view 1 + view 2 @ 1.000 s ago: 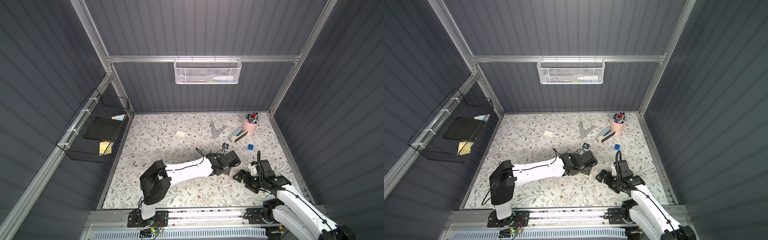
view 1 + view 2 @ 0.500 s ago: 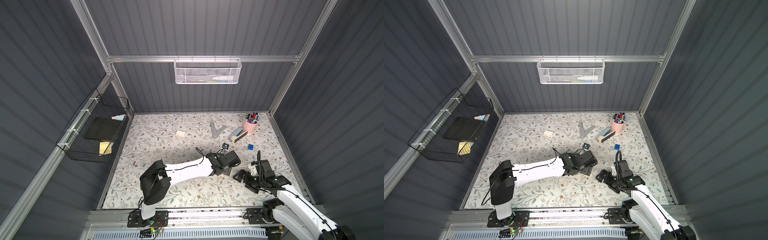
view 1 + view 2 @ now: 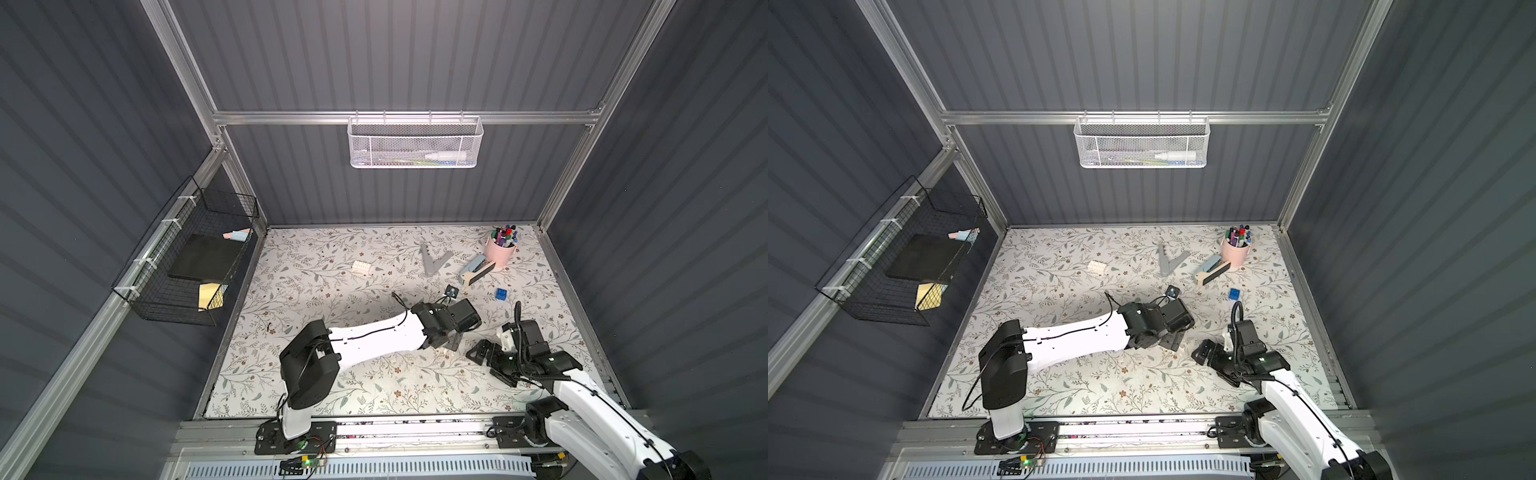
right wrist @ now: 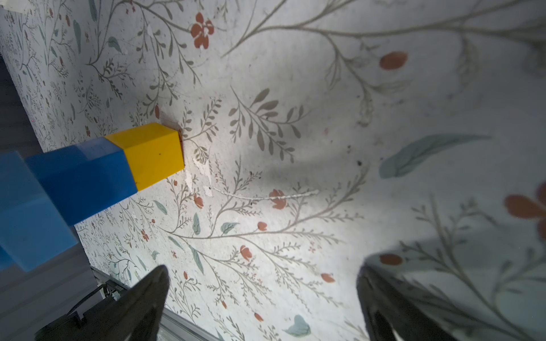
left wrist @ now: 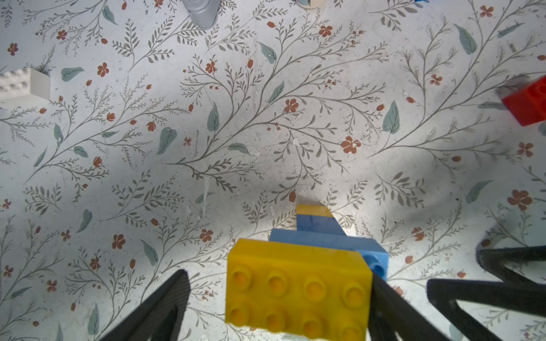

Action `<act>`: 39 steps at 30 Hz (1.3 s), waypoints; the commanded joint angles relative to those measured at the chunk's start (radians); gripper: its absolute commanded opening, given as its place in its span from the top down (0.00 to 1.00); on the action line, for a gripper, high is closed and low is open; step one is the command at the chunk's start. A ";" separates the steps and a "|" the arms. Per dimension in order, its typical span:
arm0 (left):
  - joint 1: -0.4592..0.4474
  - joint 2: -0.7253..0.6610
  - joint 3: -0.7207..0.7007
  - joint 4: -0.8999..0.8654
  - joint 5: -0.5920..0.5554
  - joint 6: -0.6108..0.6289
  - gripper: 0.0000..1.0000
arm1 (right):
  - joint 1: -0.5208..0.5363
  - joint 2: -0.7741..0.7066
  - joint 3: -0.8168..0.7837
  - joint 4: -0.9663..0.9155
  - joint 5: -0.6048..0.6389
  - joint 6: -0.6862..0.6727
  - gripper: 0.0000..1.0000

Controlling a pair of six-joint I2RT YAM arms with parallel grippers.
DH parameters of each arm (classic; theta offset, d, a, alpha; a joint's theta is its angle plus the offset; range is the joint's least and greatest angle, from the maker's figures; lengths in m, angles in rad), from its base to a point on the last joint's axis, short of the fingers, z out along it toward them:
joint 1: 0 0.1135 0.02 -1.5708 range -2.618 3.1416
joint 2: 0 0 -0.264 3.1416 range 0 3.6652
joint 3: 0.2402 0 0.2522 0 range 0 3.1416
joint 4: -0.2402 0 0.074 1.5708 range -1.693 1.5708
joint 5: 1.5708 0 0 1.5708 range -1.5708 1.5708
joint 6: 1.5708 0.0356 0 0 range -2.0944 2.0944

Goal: Assemble a spoon with lego
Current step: Assemble the lego brick with the lego brick, then pick up the lego brick from the center of the board.

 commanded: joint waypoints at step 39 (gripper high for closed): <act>0.010 -0.618 -0.496 0.222 0.020 -0.106 0.01 | -0.125 0.125 0.304 -0.259 0.494 -0.033 0.01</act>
